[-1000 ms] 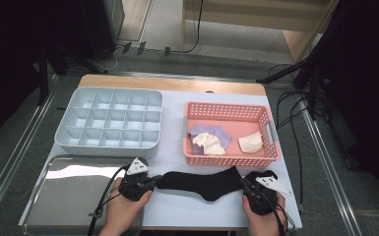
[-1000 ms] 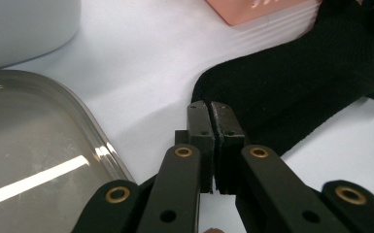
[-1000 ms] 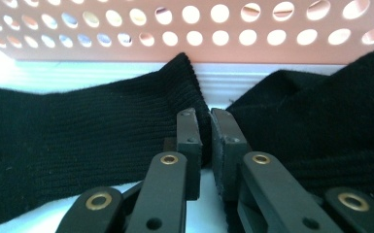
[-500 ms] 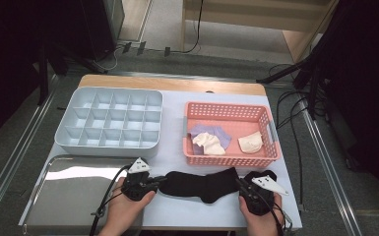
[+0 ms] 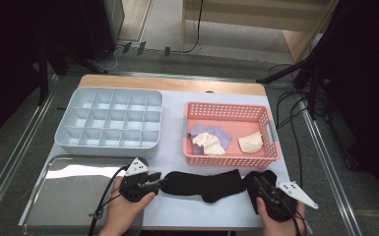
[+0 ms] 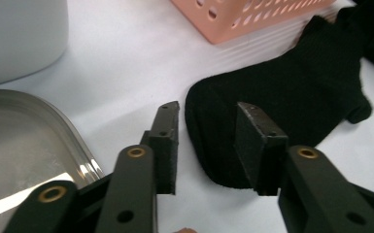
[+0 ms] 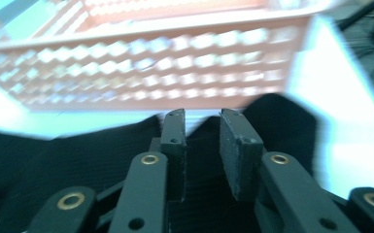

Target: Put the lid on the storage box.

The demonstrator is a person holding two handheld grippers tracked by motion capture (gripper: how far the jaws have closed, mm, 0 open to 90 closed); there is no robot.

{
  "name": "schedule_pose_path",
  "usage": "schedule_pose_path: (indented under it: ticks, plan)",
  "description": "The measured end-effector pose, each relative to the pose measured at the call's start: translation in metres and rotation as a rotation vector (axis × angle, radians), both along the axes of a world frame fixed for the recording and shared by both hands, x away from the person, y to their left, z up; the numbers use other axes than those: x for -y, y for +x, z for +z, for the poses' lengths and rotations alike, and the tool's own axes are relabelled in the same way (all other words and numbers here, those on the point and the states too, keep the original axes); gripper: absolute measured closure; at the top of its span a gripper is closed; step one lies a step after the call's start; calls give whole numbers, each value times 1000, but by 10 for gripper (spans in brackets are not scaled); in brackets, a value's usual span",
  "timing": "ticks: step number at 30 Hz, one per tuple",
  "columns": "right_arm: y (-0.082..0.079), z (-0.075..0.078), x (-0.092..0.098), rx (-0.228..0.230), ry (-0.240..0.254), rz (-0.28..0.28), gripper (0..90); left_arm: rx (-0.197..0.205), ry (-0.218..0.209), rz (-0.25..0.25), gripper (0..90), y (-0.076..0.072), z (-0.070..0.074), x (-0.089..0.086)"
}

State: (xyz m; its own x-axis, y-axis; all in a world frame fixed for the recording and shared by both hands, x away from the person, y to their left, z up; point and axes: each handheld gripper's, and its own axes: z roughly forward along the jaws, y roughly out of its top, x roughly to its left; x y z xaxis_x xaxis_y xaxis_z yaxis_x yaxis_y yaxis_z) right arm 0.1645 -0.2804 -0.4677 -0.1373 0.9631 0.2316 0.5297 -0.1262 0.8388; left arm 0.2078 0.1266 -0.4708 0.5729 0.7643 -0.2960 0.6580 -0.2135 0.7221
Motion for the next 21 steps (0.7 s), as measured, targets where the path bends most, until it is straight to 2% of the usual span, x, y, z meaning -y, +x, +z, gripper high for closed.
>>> schedule_pose_path:
  ticks: [3, 7, 8, 12, 14, 16, 18, 21]
  plan:
    - [-3, -1, 19, -6, 14, -54, 668, 6, -6, 1, 588, 0, 1, -2]
    - [-4, -6, 29, -31, 20, -91, 589, 11, -11, -1, 586, -1, 2, -4]
    - [-3, -7, 31, -37, 23, -92, 572, 10, -12, 1, 584, -1, 2, -4]
    - [2, -19, 34, -105, 47, -78, 523, 5, -10, 5, 583, 0, 1, -7]
    - [4, -25, 34, -132, 56, -69, 540, 5, -15, 5, 584, 0, 0, -8]
    - [5, -28, 31, -146, 54, -61, 606, 6, -11, 4, 585, -1, 1, -8]
    - [6, -29, 28, -149, 54, -53, 676, 6, -14, 2, 585, -1, 0, -8]
    - [8, -30, 24, -136, 39, -60, 727, 7, -6, 2, 584, -1, -1, -6]
